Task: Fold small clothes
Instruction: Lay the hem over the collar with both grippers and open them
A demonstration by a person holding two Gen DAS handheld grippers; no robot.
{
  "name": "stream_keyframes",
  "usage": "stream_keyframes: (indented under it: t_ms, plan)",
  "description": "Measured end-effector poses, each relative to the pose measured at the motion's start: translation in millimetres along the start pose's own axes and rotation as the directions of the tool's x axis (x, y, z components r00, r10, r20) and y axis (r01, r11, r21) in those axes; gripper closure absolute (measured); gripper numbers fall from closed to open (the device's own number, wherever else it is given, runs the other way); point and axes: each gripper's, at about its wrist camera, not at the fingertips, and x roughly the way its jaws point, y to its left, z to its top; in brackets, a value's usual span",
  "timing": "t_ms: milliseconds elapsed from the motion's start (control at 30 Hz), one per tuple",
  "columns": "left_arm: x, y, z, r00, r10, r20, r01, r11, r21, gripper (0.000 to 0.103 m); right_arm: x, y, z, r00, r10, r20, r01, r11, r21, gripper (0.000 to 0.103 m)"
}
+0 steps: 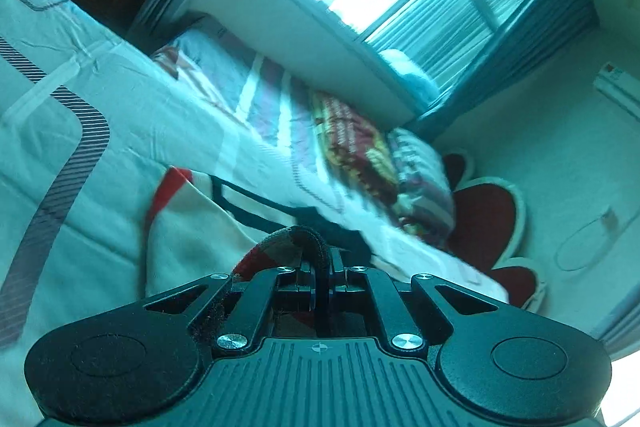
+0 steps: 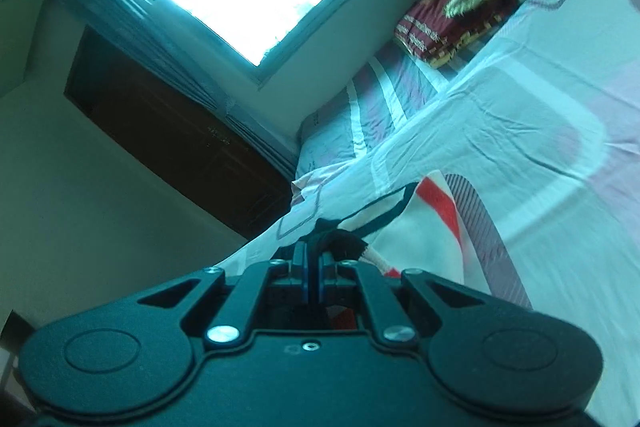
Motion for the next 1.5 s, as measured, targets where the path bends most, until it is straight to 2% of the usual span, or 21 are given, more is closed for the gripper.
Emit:
stream_keyframes:
  t_ms: [133,233,267,300,333,367,400,467,600,733,833,900,967,1000,1067,1267,1400,1433,1467,1500]
  plan:
    - [47,18,9,0.993,0.097,-0.069,-0.097,0.995,0.000,0.098,49,-25,9,0.998,-0.024,-0.059,0.027,0.999,0.037,0.098]
    - [75,32,11,0.990,0.103,-0.098,-0.106,0.994,-0.025,0.097,80,-44,10,0.996,-0.036,-0.083,0.042,0.997,0.063,0.097]
    - [81,36,11,0.992,0.089,-0.089,-0.093,0.995,-0.045,0.097,87,-50,11,0.996,-0.032,-0.085,0.039,0.996,0.075,0.093]
    - [85,38,10,0.993,0.075,-0.087,-0.081,0.994,-0.068,0.097,94,-56,12,0.996,-0.028,-0.084,0.035,0.996,0.087,0.085]
    - [90,41,9,0.995,0.064,-0.082,-0.071,0.993,-0.091,0.092,100,-61,12,0.997,-0.034,-0.076,0.041,0.994,0.097,0.077]
    - [91,42,6,0.997,0.053,-0.065,-0.059,0.993,-0.101,0.062,101,-65,11,0.998,-0.036,-0.050,0.041,0.994,0.106,0.069]
    - [92,44,4,0.998,0.042,-0.036,-0.045,0.993,-0.105,0.028,101,-69,11,1.000,-0.024,-0.015,0.026,0.993,0.114,0.060]
    - [91,41,2,0.999,0.023,0.034,-0.020,0.995,-0.094,0.020,99,-73,12,1.000,-0.014,0.021,0.011,0.993,0.115,0.049]
    - [96,40,10,0.998,0.047,0.049,-0.044,0.997,-0.061,0.020,94,-71,15,0.999,-0.017,0.028,0.015,0.998,0.065,0.049]
    - [93,30,14,0.996,0.088,0.034,-0.091,0.992,0.092,0.021,78,-62,21,0.998,-0.029,0.061,0.030,0.999,-0.018,0.049]
    - [98,13,17,0.988,0.155,0.011,-0.152,0.949,0.277,0.021,78,-49,25,0.998,-0.057,0.006,0.058,0.986,-0.157,0.049]
    - [102,5,22,0.985,0.171,-0.017,-0.153,0.918,0.365,0.022,83,-42,25,0.997,-0.071,-0.030,0.062,0.971,-0.229,0.050]
    - [110,-5,25,0.982,0.185,-0.041,-0.149,0.887,0.437,0.031,88,-34,23,0.995,-0.081,-0.066,0.058,0.955,-0.290,0.051]
    - [114,-9,28,0.979,0.199,-0.051,-0.155,0.877,0.455,0.034,90,-30,21,0.993,-0.086,-0.079,0.057,0.948,-0.313,0.052]
    - [122,-10,35,0.972,0.224,-0.070,-0.165,0.866,0.472,0.034,100,-24,20,0.989,-0.117,-0.092,0.078,0.932,-0.354,0.054]
    - [140,-7,44,0.964,0.237,-0.120,-0.151,0.860,0.488,0.034,123,-11,12,0.977,-0.176,-0.122,0.100,0.880,-0.464,0.066]
    - [152,-9,46,0.957,0.251,-0.146,-0.148,0.855,0.498,0.058,135,-6,9,0.966,-0.222,-0.129,0.119,0.832,-0.543,0.074]
    - [153,-9,46,0.957,0.248,-0.148,-0.145,0.857,0.495,0.061,137,-4,8,0.964,-0.227,-0.135,0.115,0.821,-0.559,0.076]
    - [153,-9,45,0.957,0.254,-0.144,-0.149,0.849,0.506,0.070,140,-2,6,0.962,-0.233,-0.142,0.112,0.811,-0.575,0.082]
    - [152,-9,43,0.957,0.257,-0.136,-0.152,0.841,0.519,0.080,141,1,5,0.959,-0.243,-0.145,0.113,0.798,-0.592,0.083]
